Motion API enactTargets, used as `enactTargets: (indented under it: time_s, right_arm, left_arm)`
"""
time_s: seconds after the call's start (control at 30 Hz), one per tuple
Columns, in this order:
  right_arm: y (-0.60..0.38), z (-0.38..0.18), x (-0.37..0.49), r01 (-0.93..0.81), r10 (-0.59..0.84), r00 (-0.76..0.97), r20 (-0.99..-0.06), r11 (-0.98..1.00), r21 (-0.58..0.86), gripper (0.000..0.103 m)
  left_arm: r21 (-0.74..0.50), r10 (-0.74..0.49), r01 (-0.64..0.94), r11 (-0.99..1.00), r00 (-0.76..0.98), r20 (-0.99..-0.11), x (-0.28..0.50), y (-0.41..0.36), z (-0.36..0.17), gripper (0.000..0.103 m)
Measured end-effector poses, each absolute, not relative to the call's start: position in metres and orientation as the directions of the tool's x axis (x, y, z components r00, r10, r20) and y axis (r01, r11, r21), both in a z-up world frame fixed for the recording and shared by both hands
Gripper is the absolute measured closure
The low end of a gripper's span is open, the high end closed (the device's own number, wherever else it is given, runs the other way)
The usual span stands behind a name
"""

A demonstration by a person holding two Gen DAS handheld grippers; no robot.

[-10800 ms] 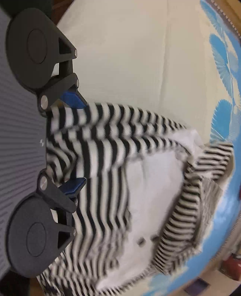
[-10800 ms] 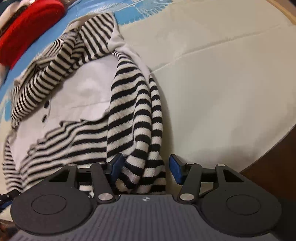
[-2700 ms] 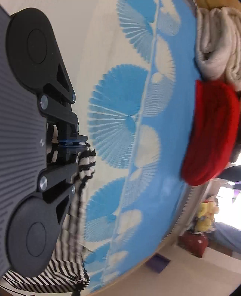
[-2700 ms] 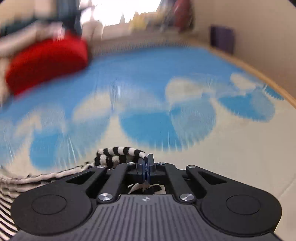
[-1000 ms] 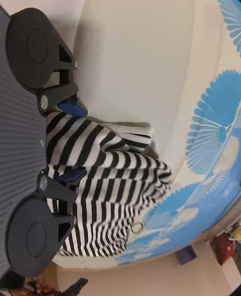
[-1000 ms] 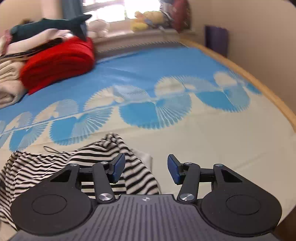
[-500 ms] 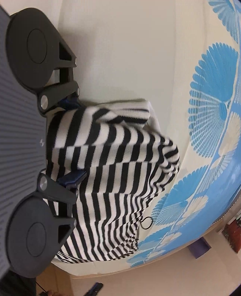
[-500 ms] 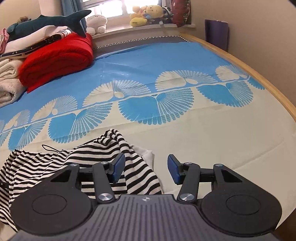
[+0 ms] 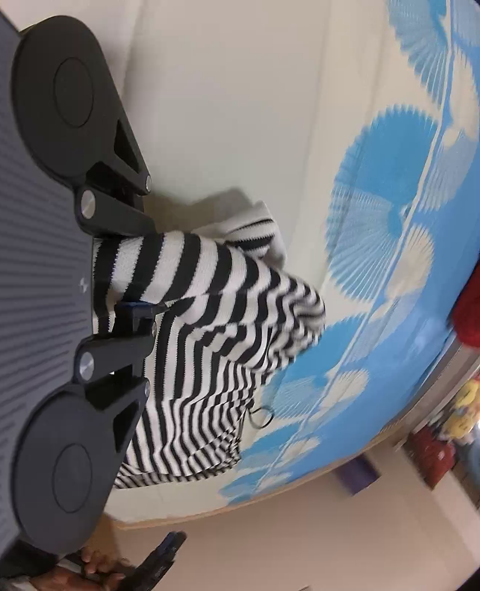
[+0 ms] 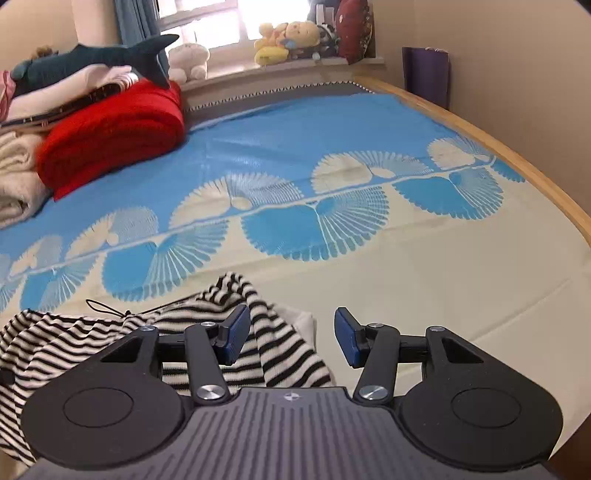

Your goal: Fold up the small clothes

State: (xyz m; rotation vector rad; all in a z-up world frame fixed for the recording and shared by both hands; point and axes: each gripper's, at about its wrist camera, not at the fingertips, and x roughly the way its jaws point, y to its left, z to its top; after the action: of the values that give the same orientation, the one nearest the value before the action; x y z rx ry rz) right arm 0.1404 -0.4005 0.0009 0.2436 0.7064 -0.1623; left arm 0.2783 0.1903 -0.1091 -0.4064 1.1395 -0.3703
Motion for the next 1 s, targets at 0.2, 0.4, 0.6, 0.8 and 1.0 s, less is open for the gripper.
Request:
enactTargets:
  time_s: [0.2,0.4,0.6,0.8,1.0]
  right_arm:
    - [-0.394,0.003,0.141,0.240,-0.052,0.756,-0.652,0.949,0.203,0.050]
    - [-0.384,0.002,0.137,0.210,-0.029,0.756,-0.654,0.957,0.201,0.050]
    - [-0.386,0.004,0.129,0.200,-0.024,0.764,-0.644,0.959,0.202,0.050]
    - [-0.398,0.009,0.123,0.204,-0.016,0.784,-0.620,0.951,0.233,0.050]
    - [-0.397,0.016,0.114,0.152,-0.001,0.810,-0.586,0.966,0.209,0.050]
  left_arm:
    - [-0.352,-0.302,-0.047,0.935,0.416,-0.858,0.261,0.235,-0.087,0.089]
    - [-0.354,-0.297,-0.078,0.932,0.395,-0.869,0.250,0.260,-0.087,0.088]
    - [-0.377,-0.313,-0.079,0.923,0.417,-0.853,0.248,0.246,-0.072,0.088]
    - [-0.292,-0.287,0.050,0.955,0.398,-0.871,0.248,0.152,-0.026,0.089]
    - [-0.303,-0.329,0.129,0.944,0.426,-0.843,0.261,0.015,0.030,0.089]
